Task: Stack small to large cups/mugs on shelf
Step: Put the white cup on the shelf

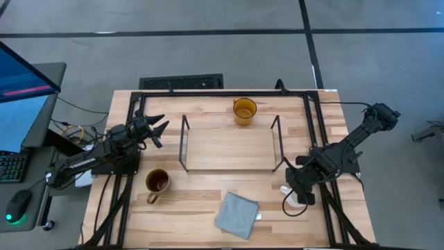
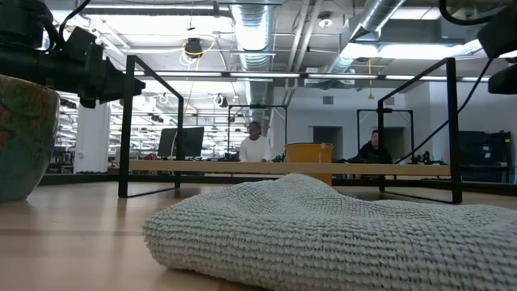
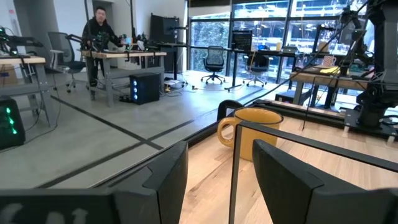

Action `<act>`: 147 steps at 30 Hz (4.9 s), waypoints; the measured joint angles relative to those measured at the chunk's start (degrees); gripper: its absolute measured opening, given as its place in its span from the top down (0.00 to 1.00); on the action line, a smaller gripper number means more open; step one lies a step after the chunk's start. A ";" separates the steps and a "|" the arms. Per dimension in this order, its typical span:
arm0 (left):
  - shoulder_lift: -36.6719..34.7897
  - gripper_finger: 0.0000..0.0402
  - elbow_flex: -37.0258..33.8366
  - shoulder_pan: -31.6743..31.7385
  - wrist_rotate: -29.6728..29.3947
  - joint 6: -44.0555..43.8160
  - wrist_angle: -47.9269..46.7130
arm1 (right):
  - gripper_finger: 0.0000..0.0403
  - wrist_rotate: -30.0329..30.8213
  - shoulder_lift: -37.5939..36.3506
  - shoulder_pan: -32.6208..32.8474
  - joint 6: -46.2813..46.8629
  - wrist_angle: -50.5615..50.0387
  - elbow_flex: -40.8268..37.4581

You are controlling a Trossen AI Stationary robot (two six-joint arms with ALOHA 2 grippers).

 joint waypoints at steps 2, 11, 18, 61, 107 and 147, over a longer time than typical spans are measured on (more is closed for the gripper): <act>0.00 0.57 0.00 0.00 0.00 0.00 0.00 | 0.77 0.00 0.00 0.00 -0.01 0.01 0.00; 0.02 0.57 0.00 0.00 0.00 0.00 0.00 | 0.92 -0.03 -0.02 -0.02 0.02 0.24 0.00; 0.02 0.57 0.00 -0.01 0.00 0.00 -0.02 | 0.97 -0.11 -0.07 -0.02 0.02 0.88 0.00; 0.01 0.57 0.00 -0.02 0.02 0.02 -0.02 | 0.99 -2.44 -0.24 -5.17 -3.37 -6.03 11.44; 0.02 0.57 0.00 -0.01 0.01 0.01 -0.02 | 0.99 -3.84 -0.09 -20.09 -15.62 6.98 24.17; 0.44 0.57 0.00 0.00 -0.09 0.02 -0.01 | 0.99 -3.06 21.85 -40.17 -24.38 5.60 42.43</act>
